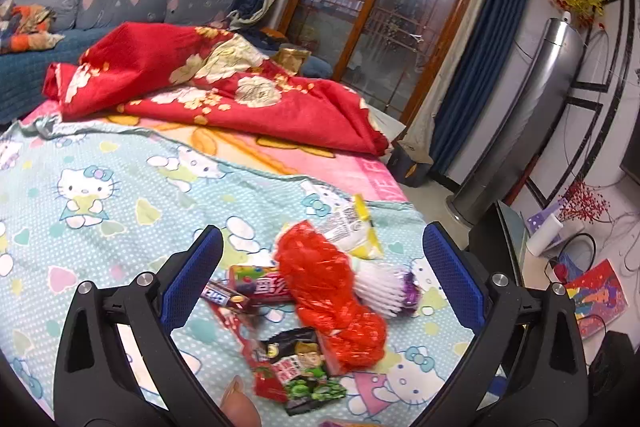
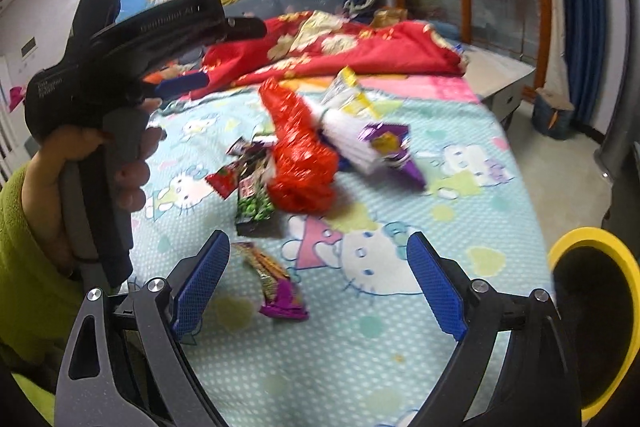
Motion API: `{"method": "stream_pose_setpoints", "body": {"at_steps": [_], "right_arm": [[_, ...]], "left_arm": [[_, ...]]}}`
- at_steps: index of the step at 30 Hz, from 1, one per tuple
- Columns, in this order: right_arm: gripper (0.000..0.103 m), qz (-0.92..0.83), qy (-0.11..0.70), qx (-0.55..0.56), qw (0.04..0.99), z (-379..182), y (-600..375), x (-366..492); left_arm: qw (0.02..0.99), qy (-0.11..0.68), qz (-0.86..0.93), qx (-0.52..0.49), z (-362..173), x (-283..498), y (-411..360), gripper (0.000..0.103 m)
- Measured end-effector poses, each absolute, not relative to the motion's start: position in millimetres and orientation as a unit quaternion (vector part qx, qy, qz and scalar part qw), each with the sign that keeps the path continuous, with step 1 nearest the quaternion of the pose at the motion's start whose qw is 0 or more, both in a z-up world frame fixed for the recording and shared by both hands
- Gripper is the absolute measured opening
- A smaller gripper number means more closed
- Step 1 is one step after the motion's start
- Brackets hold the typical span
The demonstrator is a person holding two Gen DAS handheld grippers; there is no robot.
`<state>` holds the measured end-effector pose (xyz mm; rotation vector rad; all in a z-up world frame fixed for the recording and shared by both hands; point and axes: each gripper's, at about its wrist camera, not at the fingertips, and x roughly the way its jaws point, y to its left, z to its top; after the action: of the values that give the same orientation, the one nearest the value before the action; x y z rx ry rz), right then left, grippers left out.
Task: Collect trash
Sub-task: 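Move both grippers back toward the remaining trash on the bed, then grasp the red plastic bag with the left gripper while the right grasps a candy wrapper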
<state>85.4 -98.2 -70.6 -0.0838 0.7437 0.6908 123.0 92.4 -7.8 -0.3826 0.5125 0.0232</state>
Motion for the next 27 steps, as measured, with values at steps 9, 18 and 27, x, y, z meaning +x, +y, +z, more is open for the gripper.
{"method": "stream_pose_setpoints", "body": {"at_steps": [9, 18, 27], "right_arm": [[0.083, 0.367, 0.4, -0.067, 0.837, -98.6, -68.9, 94.3], [0.052, 0.357, 0.421, -0.118, 0.825, -121.8, -55.7, 90.7], [0.024, 0.343, 0.427, -0.08, 0.833, -119.7, -76.9, 94.7]], "left_arm": [[0.937, 0.303, 0.005, -0.176, -32.1, 149.8, 98.5, 0.092], [0.919, 0.349, -0.012, -0.183, -56.7, 169.5, 91.2, 0.067], [0.916, 0.353, -0.031, -0.186, -60.2, 163.3, 83.5, 0.023]]}}
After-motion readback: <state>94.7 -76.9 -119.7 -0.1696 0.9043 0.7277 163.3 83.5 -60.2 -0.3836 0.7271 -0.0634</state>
